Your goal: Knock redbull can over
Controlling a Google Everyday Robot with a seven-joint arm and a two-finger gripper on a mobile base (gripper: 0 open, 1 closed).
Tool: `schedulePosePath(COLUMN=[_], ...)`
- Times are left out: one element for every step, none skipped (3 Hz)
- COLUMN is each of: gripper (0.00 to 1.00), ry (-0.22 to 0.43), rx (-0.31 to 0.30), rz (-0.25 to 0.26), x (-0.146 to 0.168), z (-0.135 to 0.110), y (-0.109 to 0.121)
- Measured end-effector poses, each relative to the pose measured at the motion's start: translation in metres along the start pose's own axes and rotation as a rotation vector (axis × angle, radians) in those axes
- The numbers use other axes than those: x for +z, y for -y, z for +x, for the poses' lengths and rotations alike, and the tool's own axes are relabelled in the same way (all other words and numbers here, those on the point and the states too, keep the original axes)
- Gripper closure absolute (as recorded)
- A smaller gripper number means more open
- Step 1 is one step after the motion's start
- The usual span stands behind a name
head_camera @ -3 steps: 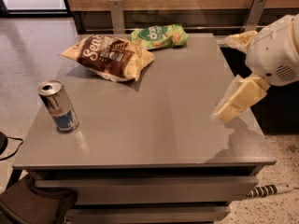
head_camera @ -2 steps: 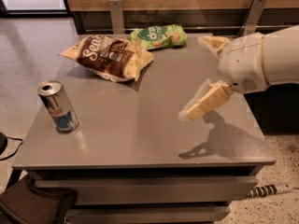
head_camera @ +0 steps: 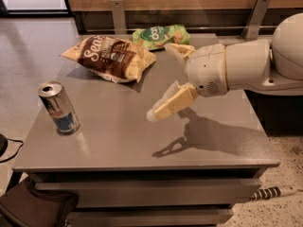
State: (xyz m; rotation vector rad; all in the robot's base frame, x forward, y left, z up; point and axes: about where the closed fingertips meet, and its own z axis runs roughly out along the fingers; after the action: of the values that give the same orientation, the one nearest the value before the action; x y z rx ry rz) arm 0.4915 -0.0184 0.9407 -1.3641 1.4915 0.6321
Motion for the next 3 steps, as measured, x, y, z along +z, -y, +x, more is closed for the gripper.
schedulePosePath(gripper=[0.0, 0.0, 0.0], ry=[0.007, 0.034, 0.068], rx=[-0.001, -0.002, -0.002], rz=[-0.006, -0.028, -0.057], x=[0.005, 0.024, 0.068], z=[0.0, 0.001, 0.0], y=[0.0, 0.001, -0.011])
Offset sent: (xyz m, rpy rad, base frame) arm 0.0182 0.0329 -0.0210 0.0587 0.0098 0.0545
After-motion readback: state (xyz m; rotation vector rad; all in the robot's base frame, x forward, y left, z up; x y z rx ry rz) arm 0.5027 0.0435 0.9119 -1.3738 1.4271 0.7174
